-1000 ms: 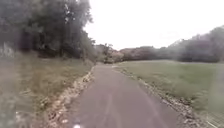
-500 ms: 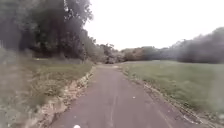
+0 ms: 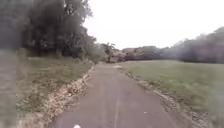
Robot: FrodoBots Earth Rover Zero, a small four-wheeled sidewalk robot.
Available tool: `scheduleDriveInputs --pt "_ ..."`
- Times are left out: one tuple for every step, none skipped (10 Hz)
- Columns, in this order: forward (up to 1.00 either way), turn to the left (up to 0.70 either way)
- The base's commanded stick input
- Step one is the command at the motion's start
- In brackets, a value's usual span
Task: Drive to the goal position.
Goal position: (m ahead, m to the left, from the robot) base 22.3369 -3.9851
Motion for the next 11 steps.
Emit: scheduleDriveInputs --pt "1.00 0.00" --pt "1.00 0.00" --pt "1.00 0.00" --pt "1.00 0.00" --pt "1.00 0.00" --pt "1.00 0.00" --pt "1.00 0.00" --pt "1.00 0.00" --pt "1.00 0.00" --pt "1.00 0.00" --pt "1.00 0.00"
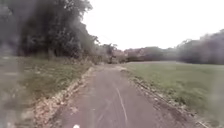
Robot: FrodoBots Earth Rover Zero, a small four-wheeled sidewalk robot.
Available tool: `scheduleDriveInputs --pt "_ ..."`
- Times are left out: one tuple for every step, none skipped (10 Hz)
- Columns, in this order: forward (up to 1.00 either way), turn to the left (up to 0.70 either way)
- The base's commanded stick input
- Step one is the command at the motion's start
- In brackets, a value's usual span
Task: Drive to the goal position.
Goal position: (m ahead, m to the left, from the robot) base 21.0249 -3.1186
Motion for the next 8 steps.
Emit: scheduleDriveInputs --pt "1.00 0.00" --pt "1.00 0.00" --pt "1.00 0.00" --pt "1.00 0.00" --pt "1.00 0.00" --pt "1.00 0.00" --pt "1.00 0.00" --pt "1.00 0.00"
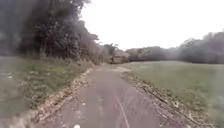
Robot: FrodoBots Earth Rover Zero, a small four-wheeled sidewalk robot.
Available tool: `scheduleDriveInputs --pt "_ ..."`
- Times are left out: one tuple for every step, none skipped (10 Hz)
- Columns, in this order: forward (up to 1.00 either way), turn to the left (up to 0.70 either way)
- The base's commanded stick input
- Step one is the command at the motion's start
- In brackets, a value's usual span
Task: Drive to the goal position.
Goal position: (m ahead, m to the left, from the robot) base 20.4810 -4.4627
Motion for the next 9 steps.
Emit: scheduleDriveInputs --pt "1.00 0.00" --pt "1.00 0.00" --pt "1.00 0.00" --pt "1.00 0.00" --pt "1.00 0.00" --pt "1.00 0.00" --pt "1.00 0.00" --pt "1.00 0.00" --pt "1.00 0.00"
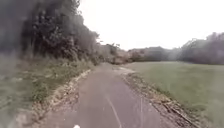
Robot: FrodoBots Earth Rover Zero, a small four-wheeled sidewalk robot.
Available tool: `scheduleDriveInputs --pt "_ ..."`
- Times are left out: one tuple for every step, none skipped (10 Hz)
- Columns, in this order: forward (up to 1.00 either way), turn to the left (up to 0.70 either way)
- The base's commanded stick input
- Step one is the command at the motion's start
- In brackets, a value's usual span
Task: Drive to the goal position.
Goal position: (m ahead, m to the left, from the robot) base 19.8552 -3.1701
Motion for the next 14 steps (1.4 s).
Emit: scheduleDriveInputs --pt "1.00 0.00" --pt "1.00 0.00" --pt "1.00 0.00" --pt "1.00 0.00" --pt "1.00 0.00" --pt "1.00 0.00" --pt "1.00 0.00" --pt "1.00 0.00" --pt "1.00 0.00" --pt "0.00 -0.89" --pt "0.00 -0.48" --pt "0.00 -0.06" --pt "0.00 0.00" --pt "0.00 0.00"
